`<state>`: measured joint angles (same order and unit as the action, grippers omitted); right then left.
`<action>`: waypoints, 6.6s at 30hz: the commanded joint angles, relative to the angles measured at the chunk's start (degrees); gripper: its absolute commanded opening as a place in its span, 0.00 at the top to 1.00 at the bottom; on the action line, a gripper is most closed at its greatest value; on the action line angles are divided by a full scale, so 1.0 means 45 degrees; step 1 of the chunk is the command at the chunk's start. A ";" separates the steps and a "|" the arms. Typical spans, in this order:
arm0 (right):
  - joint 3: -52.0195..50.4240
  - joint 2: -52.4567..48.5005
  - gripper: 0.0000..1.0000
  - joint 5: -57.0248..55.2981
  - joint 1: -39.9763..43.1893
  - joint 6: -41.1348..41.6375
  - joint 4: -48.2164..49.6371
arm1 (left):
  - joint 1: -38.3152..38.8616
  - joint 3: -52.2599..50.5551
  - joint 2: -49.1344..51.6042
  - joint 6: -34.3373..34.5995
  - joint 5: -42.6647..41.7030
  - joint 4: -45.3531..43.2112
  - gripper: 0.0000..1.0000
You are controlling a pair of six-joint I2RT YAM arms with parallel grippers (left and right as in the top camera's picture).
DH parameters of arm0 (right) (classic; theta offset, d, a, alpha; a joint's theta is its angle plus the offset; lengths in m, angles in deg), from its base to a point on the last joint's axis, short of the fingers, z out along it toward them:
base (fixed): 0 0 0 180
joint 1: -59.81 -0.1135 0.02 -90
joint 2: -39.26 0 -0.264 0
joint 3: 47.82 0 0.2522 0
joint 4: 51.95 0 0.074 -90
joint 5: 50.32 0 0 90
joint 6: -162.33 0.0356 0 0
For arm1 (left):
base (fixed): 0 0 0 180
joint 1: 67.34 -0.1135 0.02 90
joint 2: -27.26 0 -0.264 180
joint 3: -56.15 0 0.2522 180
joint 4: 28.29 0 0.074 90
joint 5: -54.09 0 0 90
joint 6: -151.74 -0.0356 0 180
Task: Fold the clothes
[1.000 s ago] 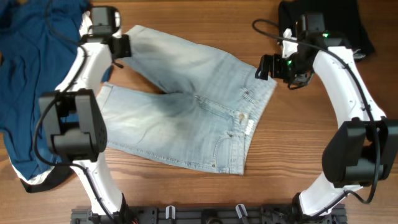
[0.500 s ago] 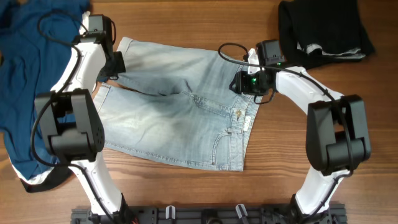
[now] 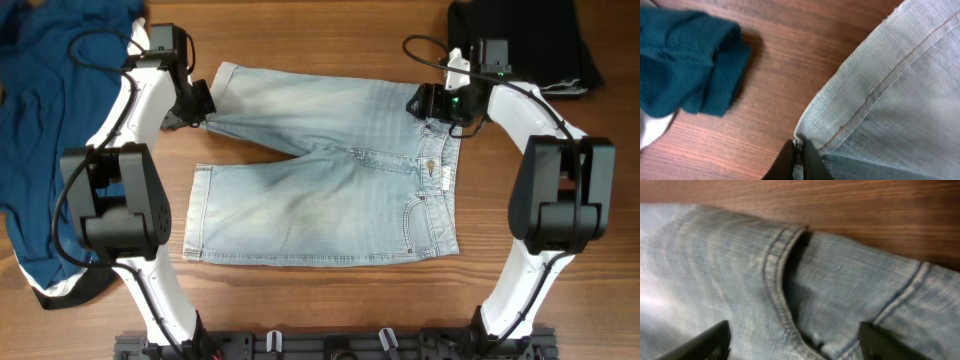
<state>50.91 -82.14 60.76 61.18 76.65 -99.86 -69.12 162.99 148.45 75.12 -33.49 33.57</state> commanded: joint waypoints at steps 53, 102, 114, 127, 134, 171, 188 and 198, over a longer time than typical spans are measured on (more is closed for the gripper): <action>-0.8743 0.9345 0.24 -0.2841 -0.1885 0.9826 -0.6212 | -0.0160 -1.6053 -0.8510 1.3090 -0.2098 -0.2297 0.96; -0.7325 1.0501 0.96 -0.1418 0.0398 0.5017 -0.7970 | 0.1151 -0.7349 -0.8631 1.0729 -0.1617 -0.1598 0.96; -0.3138 0.9510 0.96 -0.1273 0.0389 0.3691 -0.7728 | -0.0092 -0.4741 -1.2007 0.9039 0.1428 0.1413 0.96; -0.3473 0.9782 0.96 -0.1433 0.0092 0.6047 -1.1468 | -0.0330 -0.4629 -1.0744 0.8738 0.0466 0.2822 0.96; -0.6713 1.0574 0.96 -0.1622 0.0107 0.7956 -0.9981 | 0.1452 -0.4629 -0.7334 0.8786 0.0471 0.0665 0.96; -0.6285 0.3662 0.02 -0.3458 -0.1749 0.2754 0.3784 | 0.0578 -0.4401 -0.5207 0.3235 -0.0389 -0.2142 0.00; -0.5353 0.1389 0.01 -0.1530 -0.6047 0.2181 0.2254 | -0.1132 -0.4464 -0.5255 0.2866 -0.0447 -0.0636 0.00; -0.2482 0.6052 0.00 -0.1370 -0.1855 0.2671 -0.3793 | -0.0282 -0.4886 -0.4906 -0.2288 -0.3104 -0.1273 0.32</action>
<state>38.63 -56.96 53.59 47.01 87.75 -114.63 -72.44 142.25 125.61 73.40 -45.08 29.57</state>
